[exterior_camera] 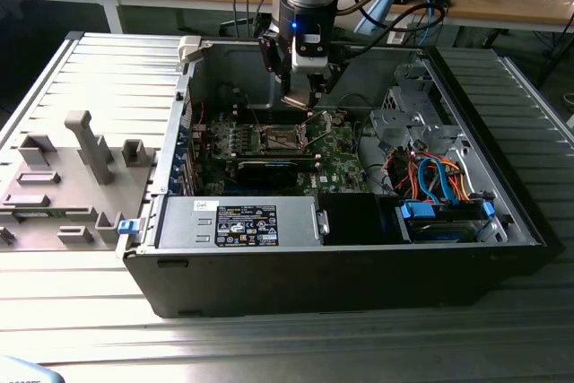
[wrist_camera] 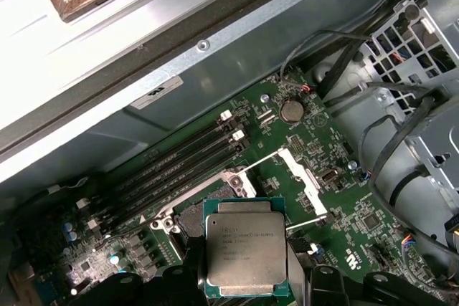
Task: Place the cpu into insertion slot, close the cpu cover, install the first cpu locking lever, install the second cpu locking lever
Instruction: 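Place the cpu into insertion slot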
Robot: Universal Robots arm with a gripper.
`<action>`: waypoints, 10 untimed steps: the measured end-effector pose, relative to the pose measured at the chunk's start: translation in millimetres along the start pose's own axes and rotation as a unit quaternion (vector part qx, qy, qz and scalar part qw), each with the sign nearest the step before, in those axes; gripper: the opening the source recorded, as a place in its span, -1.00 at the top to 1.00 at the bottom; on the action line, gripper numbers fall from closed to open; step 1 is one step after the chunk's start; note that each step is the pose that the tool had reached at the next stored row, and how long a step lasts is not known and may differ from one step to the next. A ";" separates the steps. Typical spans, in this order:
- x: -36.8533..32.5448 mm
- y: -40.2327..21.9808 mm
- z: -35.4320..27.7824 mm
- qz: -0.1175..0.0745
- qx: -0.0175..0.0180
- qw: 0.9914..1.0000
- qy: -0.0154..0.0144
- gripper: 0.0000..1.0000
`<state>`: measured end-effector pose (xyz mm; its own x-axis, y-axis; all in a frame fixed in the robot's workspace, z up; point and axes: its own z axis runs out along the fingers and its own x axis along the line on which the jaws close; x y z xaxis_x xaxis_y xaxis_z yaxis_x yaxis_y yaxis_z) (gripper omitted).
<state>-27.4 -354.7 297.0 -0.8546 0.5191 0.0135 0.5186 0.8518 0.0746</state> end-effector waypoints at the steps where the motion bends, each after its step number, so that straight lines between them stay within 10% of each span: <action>1: 0.0 0.0 0.0 0.001 0.000 1.000 0.000 -0.09; 10: 0.0 0.0 0.2 0.005 0.000 1.000 0.000 -0.09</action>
<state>-27.4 -354.7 296.8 -0.8493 0.5277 0.0135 0.5272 0.8465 0.0746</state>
